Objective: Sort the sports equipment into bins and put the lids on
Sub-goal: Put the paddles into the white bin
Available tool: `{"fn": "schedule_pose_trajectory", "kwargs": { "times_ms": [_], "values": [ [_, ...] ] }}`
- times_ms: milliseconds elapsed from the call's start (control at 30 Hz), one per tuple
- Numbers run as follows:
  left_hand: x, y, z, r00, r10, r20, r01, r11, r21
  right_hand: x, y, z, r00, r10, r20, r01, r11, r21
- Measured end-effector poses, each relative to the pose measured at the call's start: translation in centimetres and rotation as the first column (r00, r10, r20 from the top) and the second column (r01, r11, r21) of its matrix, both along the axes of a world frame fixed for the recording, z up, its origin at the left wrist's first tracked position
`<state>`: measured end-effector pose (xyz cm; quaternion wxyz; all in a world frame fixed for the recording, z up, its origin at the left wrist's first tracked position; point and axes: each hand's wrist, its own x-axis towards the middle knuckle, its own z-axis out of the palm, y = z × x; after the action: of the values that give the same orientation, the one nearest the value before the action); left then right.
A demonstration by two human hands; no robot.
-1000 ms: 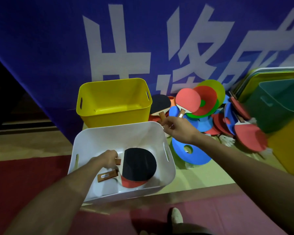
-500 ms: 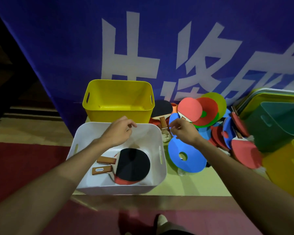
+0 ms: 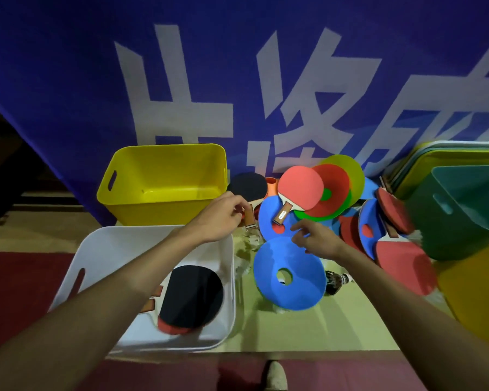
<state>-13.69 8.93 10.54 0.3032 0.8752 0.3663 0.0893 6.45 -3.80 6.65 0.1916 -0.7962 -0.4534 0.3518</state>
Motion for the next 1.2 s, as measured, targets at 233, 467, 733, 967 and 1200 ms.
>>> {"fn": "schedule_pose_trajectory", "kwargs": {
  "times_ms": [233, 467, 733, 967, 1200],
  "values": [
    [8.4, 0.5, -3.7, 0.983, 0.093, -0.157, -0.111, 0.988, -0.108, 7.1, 1.2, -4.1, 0.993, -0.048, -0.109, 0.053, 0.998, 0.041],
    [12.7, 2.6, -6.9, 0.906, 0.317, -0.281, -0.377, 0.906, -0.192, 11.5, 4.8, -8.5, 0.998, 0.058, -0.018, -0.058, 0.998, 0.009],
    [12.5, 6.5, -15.5, 0.763, 0.554, -0.334, -0.646, 0.676, -0.354, 16.8, 11.5, -9.5, 0.993, -0.115, 0.011, 0.114, 0.993, 0.032],
    [13.9, 5.8, -14.9, 0.768, 0.563, -0.305, -0.631, 0.584, -0.511, 18.2, 13.9, -11.3, 0.907, -0.408, -0.103, 0.409, 0.912, -0.015],
    [14.7, 5.7, -12.9, 0.8, 0.55, -0.24, -0.6, 0.728, -0.332, 18.8, 15.0, -12.0, 0.732, -0.647, -0.213, 0.663, 0.749, 0.0]
  ]
}}
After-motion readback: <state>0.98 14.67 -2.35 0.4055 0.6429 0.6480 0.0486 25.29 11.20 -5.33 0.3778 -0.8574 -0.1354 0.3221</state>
